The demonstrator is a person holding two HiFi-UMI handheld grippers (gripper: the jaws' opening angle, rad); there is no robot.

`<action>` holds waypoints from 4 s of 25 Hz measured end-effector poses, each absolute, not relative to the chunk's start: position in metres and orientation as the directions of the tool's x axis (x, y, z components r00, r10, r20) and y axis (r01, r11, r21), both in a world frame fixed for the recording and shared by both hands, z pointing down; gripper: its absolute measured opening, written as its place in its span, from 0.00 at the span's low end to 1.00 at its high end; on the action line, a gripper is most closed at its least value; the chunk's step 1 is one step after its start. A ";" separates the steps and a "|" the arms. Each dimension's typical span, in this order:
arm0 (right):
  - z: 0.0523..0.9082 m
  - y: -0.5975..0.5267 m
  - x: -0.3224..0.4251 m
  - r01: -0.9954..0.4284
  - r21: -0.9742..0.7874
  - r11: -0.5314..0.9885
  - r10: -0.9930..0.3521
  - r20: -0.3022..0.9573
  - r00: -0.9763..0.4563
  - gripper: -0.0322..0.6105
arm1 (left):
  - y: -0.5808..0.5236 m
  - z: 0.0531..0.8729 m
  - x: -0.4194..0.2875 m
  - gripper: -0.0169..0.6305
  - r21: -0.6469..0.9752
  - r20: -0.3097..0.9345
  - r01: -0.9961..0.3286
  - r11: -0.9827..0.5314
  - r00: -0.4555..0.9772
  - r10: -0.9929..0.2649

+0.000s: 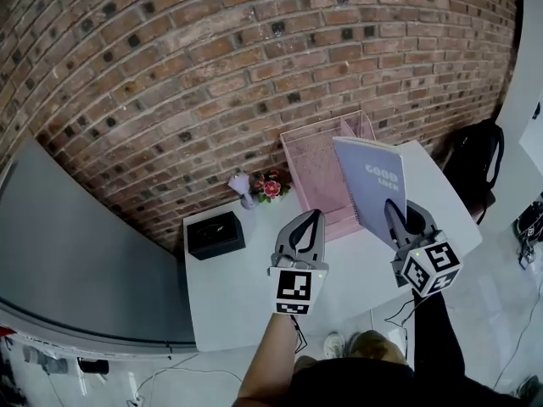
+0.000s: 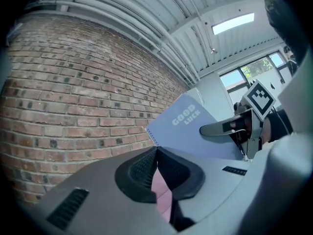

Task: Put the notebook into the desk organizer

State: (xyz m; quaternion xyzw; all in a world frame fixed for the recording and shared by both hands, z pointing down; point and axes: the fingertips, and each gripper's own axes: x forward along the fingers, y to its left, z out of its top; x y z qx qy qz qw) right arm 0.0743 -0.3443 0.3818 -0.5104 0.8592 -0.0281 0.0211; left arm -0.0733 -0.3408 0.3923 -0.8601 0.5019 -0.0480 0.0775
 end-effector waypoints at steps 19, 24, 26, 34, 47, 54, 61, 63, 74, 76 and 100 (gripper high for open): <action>0.401 -0.431 -0.001 -0.675 -0.373 0.637 -0.685 0.127 -0.717 0.13 | -0.392 0.379 -0.119 0.05 -0.196 0.009 -0.929 -0.314 0.318 -0.948; 0.416 -0.460 0.006 -0.717 -0.343 0.607 -0.698 0.201 -0.687 0.13 | -0.410 0.384 -0.123 0.05 -0.189 0.014 -0.939 -0.288 0.291 -0.957; 0.421 -0.468 0.008 -0.736 -0.312 0.600 -0.706 0.225 -0.671 0.13 | -0.416 0.386 -0.121 0.05 -0.189 0.016 -0.939 -0.286 0.288 -0.957; 0.438 -0.495 0.008 -0.791 -0.174 0.587 -0.731 0.308 -0.610 0.16 | -0.431 0.390 -0.120 0.05 -0.186 0.027 -0.946 -0.267 0.267 -0.963; 0.468 -0.526 0.000 -0.821 0.005 0.570 -0.749 0.414 -0.517 0.21 | -0.453 0.399 -0.130 0.05 -0.195 0.053 -0.950 -0.243 0.238 -0.970; 0.485 -0.538 0.002 -0.827 0.098 0.554 -0.761 0.464 -0.454 0.26 | -0.464 0.404 -0.129 0.05 -0.197 0.067 -0.947 -0.253 0.244 -0.967; 0.492 -0.541 0.004 -0.833 0.135 0.537 -0.772 0.478 -0.420 0.31 | -0.470 0.409 -0.130 0.05 -0.191 0.078 -0.945 -0.266 0.256 -0.964; 0.493 -0.541 0.002 -0.830 0.137 0.541 -0.769 0.481 -0.422 0.34 | -0.472 0.410 -0.130 0.05 -0.185 0.078 -0.945 -0.271 0.260 -0.962; 0.496 -0.536 0.000 -0.845 0.158 0.510 -0.788 0.480 -0.386 0.47 | -0.472 0.410 -0.130 0.05 -0.175 0.071 -0.945 -0.277 0.269 -0.961; 0.492 -0.537 0.003 -0.858 0.181 0.480 -0.811 0.463 -0.357 0.49 | -0.471 0.410 -0.130 0.05 -0.173 0.070 -0.945 -0.279 0.271 -0.960; 0.452 -0.496 -0.001 -0.868 0.185 0.460 -0.866 0.309 -0.393 0.49 | -0.436 0.393 -0.134 0.05 -0.170 0.044 -0.932 -0.320 0.317 -0.947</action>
